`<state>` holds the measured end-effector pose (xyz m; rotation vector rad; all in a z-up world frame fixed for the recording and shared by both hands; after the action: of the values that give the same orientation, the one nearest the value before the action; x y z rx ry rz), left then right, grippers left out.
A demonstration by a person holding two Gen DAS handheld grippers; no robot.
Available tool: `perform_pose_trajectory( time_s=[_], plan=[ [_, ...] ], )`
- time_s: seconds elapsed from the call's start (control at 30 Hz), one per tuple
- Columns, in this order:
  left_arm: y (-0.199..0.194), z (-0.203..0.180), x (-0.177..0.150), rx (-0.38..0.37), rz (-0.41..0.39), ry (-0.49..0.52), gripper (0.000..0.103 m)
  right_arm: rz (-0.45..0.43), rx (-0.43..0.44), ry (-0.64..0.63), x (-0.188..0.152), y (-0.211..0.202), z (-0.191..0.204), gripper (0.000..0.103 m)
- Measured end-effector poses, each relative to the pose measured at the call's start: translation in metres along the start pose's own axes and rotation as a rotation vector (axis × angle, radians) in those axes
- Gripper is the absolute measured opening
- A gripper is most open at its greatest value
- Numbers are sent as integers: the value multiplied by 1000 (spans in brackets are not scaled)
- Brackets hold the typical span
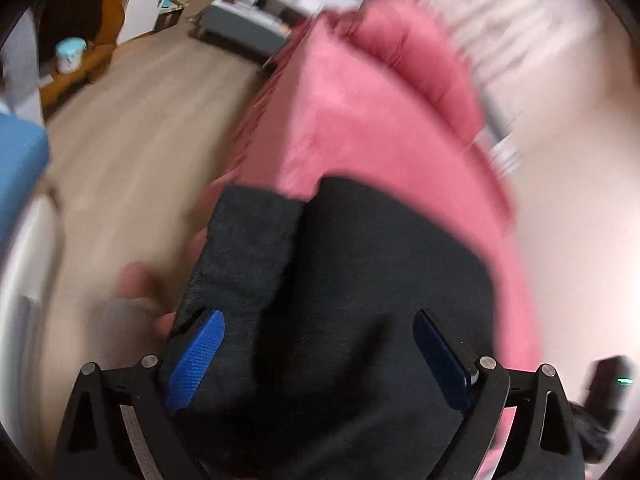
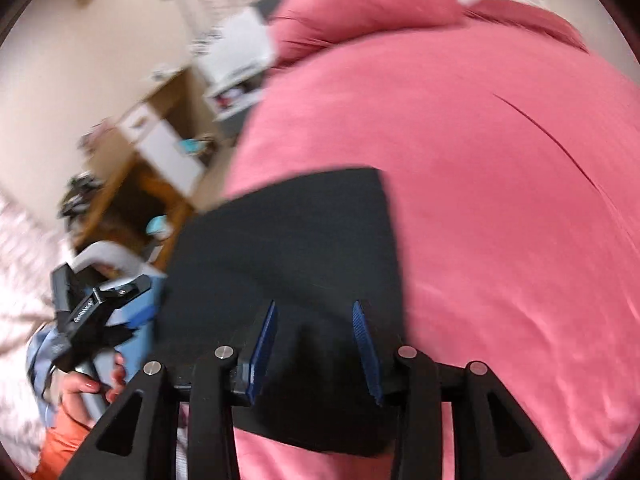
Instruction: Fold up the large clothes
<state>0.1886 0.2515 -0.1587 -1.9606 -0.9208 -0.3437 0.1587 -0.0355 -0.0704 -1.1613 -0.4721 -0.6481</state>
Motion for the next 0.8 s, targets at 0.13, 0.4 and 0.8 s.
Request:
perform_pose_trajectory(
  time_s=[0.13,0.4,0.8],
  plan=[
    [8,-8,-10,71,24,110,96,139,-21,62,-32,16,-26,42],
    [-20,-43,2,-91,62,117,13,168,50,361,-49,35,-45,70],
    [-1,27,-5,-43,75,-35,15,247,141,313,-61,73,-14,75]
  ],
)
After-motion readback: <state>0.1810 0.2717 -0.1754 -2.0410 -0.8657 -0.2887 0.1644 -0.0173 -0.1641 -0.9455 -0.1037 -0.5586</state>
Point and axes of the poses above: each gripper's, at about its wrist camera, not at the fingertips, and y roughly the way its jaws point, z to its left, x to its top, the point moved 6 cm from there along y, roughly the way its jaws point, and after that the axes turned 15 degrees about -z, right-handed, at the moved point
